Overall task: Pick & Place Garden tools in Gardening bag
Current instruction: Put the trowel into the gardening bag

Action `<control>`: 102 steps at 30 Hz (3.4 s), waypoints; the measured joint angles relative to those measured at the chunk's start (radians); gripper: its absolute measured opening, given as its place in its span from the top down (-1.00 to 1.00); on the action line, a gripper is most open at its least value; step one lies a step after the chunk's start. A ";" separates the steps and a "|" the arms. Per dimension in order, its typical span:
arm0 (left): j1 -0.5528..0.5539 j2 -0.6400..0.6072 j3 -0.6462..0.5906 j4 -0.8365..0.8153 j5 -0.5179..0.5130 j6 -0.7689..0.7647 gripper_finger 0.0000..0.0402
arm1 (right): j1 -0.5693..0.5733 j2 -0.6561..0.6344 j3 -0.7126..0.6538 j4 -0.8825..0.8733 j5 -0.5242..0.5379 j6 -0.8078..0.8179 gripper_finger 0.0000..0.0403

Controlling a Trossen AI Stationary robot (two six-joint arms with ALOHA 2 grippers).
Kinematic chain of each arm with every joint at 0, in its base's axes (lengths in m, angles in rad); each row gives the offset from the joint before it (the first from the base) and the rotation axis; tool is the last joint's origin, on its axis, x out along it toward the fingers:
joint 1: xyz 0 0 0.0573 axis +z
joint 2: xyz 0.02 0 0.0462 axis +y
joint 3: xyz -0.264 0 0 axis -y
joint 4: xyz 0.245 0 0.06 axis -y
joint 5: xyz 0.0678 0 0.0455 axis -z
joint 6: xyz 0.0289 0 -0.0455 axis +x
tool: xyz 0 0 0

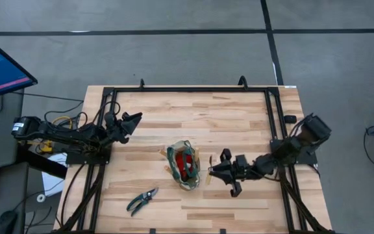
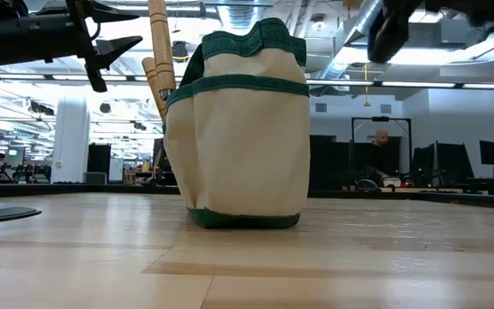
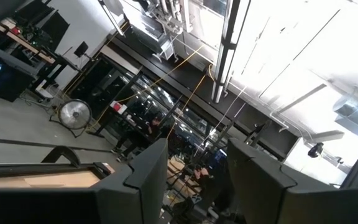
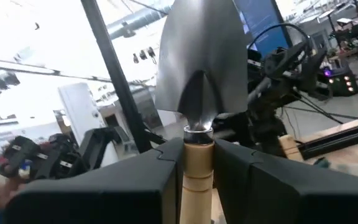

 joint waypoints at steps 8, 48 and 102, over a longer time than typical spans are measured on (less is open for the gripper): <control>0.000 0.000 0.000 0.005 -0.002 -0.019 0.18 | -0.004 0.149 0.051 0.000 0.026 0.066 0.75; 0.000 0.000 0.000 0.015 0.013 -0.019 0.18 | -0.265 -0.217 -0.142 -0.162 -0.212 -0.070 0.73; 0.000 0.000 0.000 0.018 -0.069 0.003 0.18 | -0.812 -0.211 -0.143 -0.101 -0.811 0.062 0.72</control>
